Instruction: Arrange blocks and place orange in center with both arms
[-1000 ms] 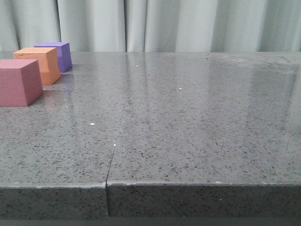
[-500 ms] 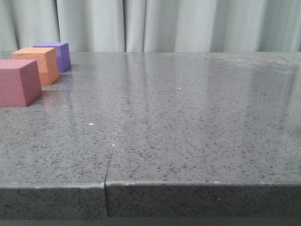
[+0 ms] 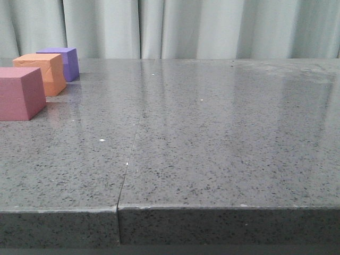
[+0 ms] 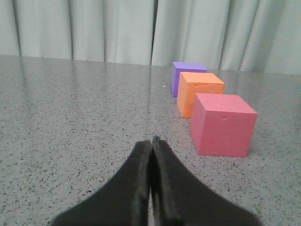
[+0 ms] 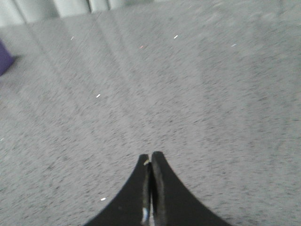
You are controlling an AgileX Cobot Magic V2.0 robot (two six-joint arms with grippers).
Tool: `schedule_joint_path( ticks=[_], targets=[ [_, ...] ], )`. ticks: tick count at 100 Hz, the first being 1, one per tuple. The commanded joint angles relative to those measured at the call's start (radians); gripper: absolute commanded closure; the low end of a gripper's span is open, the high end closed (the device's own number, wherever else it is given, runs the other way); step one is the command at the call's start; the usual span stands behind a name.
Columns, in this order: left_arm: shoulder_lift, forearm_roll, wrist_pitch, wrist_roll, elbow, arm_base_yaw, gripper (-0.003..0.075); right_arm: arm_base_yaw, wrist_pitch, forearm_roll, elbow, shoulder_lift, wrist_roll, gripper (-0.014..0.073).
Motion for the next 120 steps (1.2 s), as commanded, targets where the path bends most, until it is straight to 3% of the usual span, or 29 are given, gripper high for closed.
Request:
schedule_joint_path(
  ticks=[1, 22, 42, 58, 78, 90, 120],
  targets=[
    [-0.033, -0.008, -0.072, -0.009, 0.048, 0.000, 0.0741, -0.053, -0.132, -0.041, 0.021, -0.049, -0.009, 0.0651],
    [-0.033, -0.008, -0.072, -0.009, 0.048, 0.000, 0.0741, -0.198, -0.211, -0.066, 0.153, -0.194, -0.016, 0.0651],
    [-0.033, -0.008, -0.072, -0.009, 0.048, 0.000, 0.0741, -0.281, -0.231, -0.012, 0.261, -0.308, -0.110, 0.0651],
    [-0.033, -0.008, -0.072, -0.009, 0.048, 0.000, 0.0741, -0.284, -0.259, 0.032, 0.322, -0.369, -0.224, 0.0651],
    [-0.033, -0.008, -0.072, -0.009, 0.048, 0.000, 0.0741, -0.284, -0.317, 0.032, 0.420, -0.492, -0.223, 0.0651],
    [-0.033, -0.008, -0.072, -0.009, 0.048, 0.000, 0.0741, -0.284, -0.276, 0.027, 0.416, -0.582, -0.223, 0.0651],
    [-0.033, -0.008, -0.072, -0.009, 0.048, 0.000, 0.0741, -0.284, -0.277, 0.027, 0.416, -0.578, -0.223, 0.0651]
  ],
)
